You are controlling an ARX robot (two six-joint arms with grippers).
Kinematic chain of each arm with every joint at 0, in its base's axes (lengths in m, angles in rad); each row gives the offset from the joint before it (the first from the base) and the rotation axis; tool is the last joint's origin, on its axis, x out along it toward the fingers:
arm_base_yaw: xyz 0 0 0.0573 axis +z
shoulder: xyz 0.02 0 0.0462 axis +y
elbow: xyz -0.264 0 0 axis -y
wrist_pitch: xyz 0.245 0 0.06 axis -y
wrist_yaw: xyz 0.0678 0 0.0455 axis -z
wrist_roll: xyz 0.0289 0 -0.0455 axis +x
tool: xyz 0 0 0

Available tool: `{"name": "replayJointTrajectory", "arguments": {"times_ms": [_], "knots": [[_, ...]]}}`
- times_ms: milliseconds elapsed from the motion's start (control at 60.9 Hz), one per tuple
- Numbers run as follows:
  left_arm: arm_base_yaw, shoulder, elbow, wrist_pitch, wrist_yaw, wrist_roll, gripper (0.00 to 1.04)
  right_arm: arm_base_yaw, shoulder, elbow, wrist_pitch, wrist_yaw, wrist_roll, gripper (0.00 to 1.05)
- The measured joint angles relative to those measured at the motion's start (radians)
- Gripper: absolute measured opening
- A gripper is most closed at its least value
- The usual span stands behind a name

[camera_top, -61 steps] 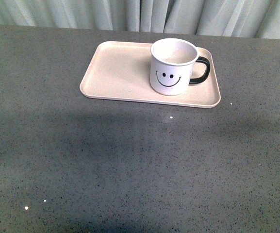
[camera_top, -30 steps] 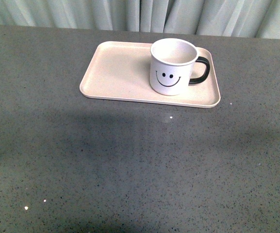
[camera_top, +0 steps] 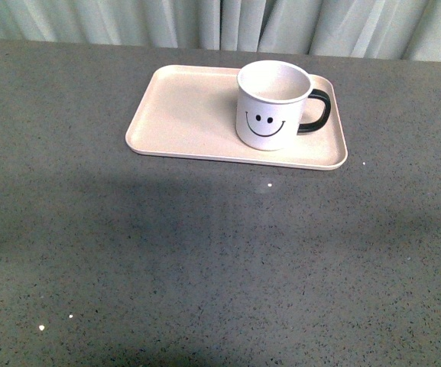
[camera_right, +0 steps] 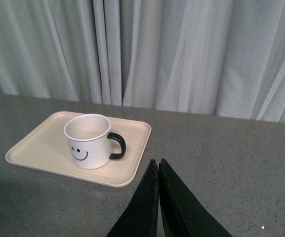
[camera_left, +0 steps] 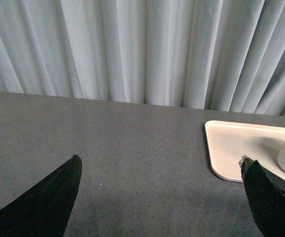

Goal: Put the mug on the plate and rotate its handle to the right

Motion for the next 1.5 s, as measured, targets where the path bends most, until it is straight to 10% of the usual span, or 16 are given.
{"name": "replayJointTrajectory", "arguments": {"times_ms": [723, 1232, 1495], "knots": [[0.000, 0.000, 0.000, 0.000, 0.000, 0.000, 0.95, 0.000, -0.305, 0.000, -0.311, 0.000, 0.000, 0.02], [0.000, 0.000, 0.000, 0.000, 0.000, 0.000, 0.95, 0.000, -0.307, 0.000, -0.312, 0.000, 0.000, 0.94], [0.000, 0.000, 0.000, 0.000, 0.000, 0.000, 0.95, 0.000, -0.307, 0.000, -0.312, 0.000, 0.000, 0.96]]}}
